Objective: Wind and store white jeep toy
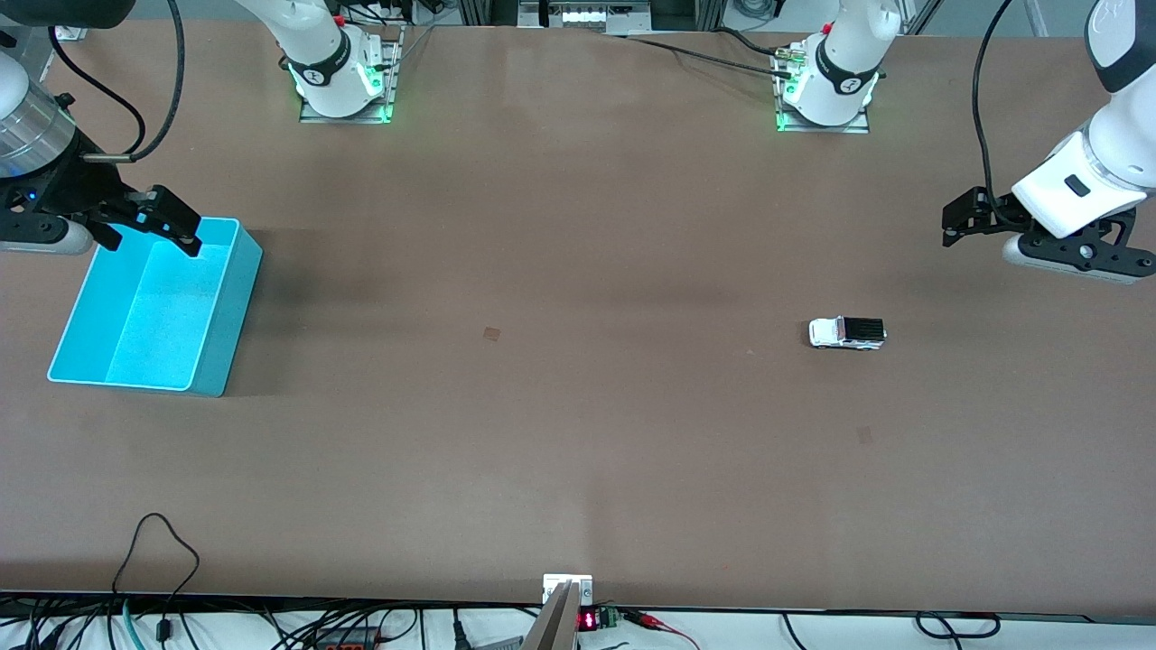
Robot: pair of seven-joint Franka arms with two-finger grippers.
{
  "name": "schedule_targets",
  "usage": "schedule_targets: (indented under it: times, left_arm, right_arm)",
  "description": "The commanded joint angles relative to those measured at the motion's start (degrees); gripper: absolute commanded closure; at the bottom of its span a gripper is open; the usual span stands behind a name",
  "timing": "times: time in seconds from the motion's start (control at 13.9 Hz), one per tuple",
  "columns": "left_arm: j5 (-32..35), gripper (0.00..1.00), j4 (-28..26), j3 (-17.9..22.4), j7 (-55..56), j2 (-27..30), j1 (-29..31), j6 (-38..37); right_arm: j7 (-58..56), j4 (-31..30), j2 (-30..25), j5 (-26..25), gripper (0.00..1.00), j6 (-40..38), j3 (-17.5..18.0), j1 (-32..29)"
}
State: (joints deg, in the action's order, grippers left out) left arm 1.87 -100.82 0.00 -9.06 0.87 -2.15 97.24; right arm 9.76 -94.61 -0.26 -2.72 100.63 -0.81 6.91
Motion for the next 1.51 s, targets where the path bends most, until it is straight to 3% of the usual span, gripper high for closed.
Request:
schedule_targets:
  times: [0.0,1.43]
  left_arm:
    - [0.5,0.00,0.5,0.0,-0.5,0.0,0.0,-0.6]
    - [0.5,0.00,0.5,0.2,-1.2,-0.4,0.1,-3.4]
  right_arm:
    - [-0.7,-0.1,-0.2,0.2,0.00,-0.3,0.0,0.1]
    - [-4.4,0.3,-0.6,1.2,0.00,-3.7,-0.6,-0.5]
